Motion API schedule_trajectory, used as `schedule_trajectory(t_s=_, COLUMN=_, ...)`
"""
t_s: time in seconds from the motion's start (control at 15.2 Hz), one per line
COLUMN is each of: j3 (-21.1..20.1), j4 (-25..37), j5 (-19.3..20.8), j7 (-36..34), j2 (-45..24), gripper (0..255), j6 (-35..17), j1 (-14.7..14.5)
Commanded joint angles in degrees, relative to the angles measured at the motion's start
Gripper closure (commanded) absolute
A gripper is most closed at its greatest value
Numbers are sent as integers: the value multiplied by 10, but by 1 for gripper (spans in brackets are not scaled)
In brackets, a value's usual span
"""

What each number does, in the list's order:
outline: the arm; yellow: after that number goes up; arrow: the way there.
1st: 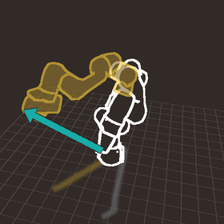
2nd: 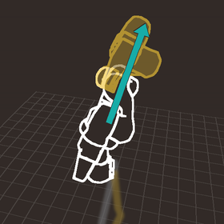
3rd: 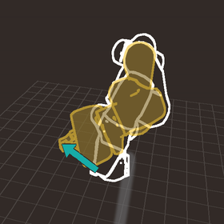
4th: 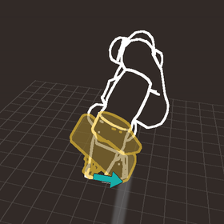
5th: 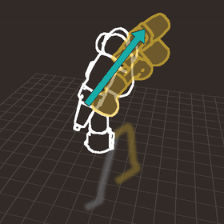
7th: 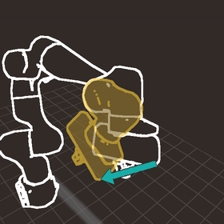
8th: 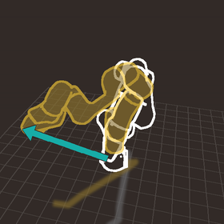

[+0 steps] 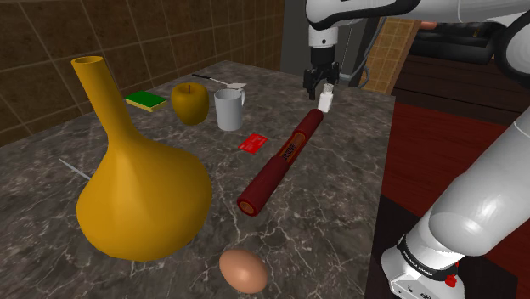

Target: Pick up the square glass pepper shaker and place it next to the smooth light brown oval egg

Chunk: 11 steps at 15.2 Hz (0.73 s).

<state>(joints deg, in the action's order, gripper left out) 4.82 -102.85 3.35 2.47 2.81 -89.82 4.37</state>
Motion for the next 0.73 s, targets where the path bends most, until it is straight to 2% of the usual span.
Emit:
schedule_trajectory(t_s=0.0, j3=0, j4=-1, j5=0, j7=0, j2=0, gripper=0, j6=-1, j1=0)
schedule_trajectory(t_s=0.2, j3=0, j4=-1, j5=0, j7=0, j2=0, gripper=0, j6=-1, j1=0)
schedule_trajectory(t_s=0.26, j3=0, j4=-1, j5=0, j7=0, j2=0, gripper=255, j6=-1, j1=0)
schedule_trajectory(t_s=0.66, j3=0, j4=-1, j5=0, j7=0, j2=0, gripper=255, j6=-1, j1=0)
